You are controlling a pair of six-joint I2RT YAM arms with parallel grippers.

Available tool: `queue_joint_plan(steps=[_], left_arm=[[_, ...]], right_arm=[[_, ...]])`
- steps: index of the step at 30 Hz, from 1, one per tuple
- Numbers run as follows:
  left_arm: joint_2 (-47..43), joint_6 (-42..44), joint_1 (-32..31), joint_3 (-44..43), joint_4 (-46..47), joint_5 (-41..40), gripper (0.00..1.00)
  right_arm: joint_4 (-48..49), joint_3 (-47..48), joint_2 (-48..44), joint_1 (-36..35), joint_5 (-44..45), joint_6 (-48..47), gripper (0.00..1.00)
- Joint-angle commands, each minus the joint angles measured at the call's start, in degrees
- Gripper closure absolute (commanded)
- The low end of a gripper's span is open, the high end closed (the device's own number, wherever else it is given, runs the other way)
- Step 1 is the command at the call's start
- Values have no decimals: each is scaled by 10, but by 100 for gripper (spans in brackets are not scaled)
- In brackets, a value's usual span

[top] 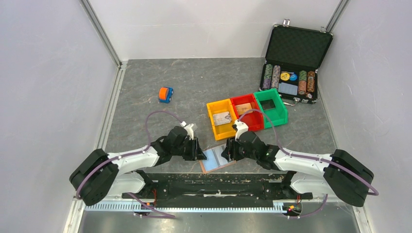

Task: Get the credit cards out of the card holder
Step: Remove the credit card from the card holder.

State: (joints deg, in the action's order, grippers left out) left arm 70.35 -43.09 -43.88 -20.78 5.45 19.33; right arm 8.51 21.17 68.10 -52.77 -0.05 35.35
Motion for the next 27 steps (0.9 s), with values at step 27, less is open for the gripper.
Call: queue_joint_plan(steps=[27], left_arm=[[43,-30,-16,-6,27,-19,66]], right_arm=[[48,4,14,-3,-31,5,55]])
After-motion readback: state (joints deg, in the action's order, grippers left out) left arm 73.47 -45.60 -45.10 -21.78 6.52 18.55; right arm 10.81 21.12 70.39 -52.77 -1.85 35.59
